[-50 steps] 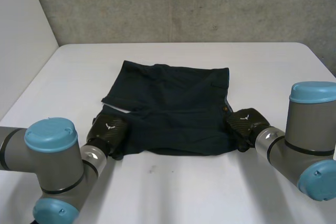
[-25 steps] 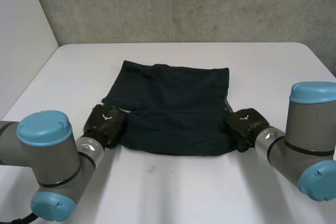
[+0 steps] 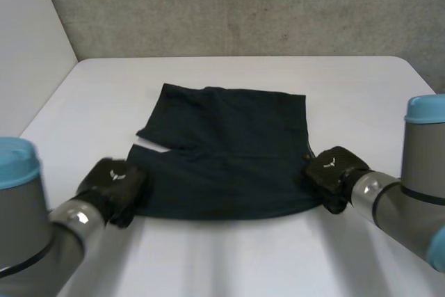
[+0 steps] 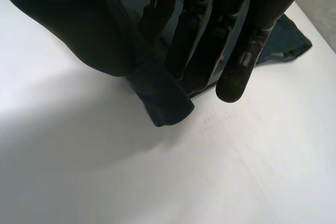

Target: Fold the shorts.

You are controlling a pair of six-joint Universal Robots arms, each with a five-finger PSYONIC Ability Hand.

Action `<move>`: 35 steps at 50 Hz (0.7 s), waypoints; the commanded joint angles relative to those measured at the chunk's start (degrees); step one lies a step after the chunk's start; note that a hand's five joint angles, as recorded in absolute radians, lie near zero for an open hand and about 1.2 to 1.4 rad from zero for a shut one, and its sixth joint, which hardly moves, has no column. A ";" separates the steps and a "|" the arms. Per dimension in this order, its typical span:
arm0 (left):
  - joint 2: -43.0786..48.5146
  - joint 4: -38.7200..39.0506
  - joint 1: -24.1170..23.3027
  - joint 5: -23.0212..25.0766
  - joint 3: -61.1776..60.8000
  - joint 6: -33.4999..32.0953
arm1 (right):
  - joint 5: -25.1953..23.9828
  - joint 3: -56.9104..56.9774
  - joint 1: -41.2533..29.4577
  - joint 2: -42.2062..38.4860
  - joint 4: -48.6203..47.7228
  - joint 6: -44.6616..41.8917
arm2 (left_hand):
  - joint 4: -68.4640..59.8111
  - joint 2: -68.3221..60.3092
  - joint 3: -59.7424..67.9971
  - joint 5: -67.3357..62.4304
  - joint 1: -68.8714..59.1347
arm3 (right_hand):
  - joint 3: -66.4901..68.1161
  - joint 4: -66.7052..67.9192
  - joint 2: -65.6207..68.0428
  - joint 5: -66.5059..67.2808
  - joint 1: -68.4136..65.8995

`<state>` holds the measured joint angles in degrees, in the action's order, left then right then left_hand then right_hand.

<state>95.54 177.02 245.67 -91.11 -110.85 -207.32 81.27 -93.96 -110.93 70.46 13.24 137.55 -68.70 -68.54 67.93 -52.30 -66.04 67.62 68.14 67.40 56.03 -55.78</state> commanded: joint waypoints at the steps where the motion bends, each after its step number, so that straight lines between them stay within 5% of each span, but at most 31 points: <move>1: -12.65 -16.52 0.16 0.49 -4.99 -0.54 | 0.21 -4.47 0.45 8.02 9.16 -8.95 | -11.30 -11.46 12.07 -17.70 -13.96 | 12.38 11.86 12.60 13.97 -24.22; 8: -17.75 -24.27 -0.80 0.67 -9.83 -0.54 | -0.23 -9.40 1.16 11.10 19.01 -17.22 | -11.30 -11.46 12.07 -17.70 -13.96 | 12.38 11.86 12.60 13.97 -24.22; 15: -14.51 -17.08 -1.07 0.49 -5.09 -0.71 | -1.37 -6.16 0.90 10.84 19.90 -18.20 | -11.30 -11.46 12.07 -17.70 -13.96 | 12.38 11.86 12.60 13.97 -24.22; 25: 5.68 2.86 -0.63 -0.30 15.62 -0.71 | -1.37 9.22 0.19 -1.02 6.72 -5.98 | -11.30 -11.46 12.07 -17.70 -13.96 | 12.38 11.86 12.60 13.97 -24.22; 35: 28.98 8.51 -1.16 -4.42 39.19 -2.64 | 3.98 23.98 -1.21 -16.91 -11.53 -5.18 | -11.30 -11.46 12.07 -17.70 -13.96 | 12.38 11.86 12.60 13.97 -24.22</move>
<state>110.96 183.89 244.75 -92.60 -85.15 -208.33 81.20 -78.35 -111.06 63.22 13.55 132.93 -68.72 -68.54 68.01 -55.71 -66.04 67.62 68.15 67.40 56.99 -55.78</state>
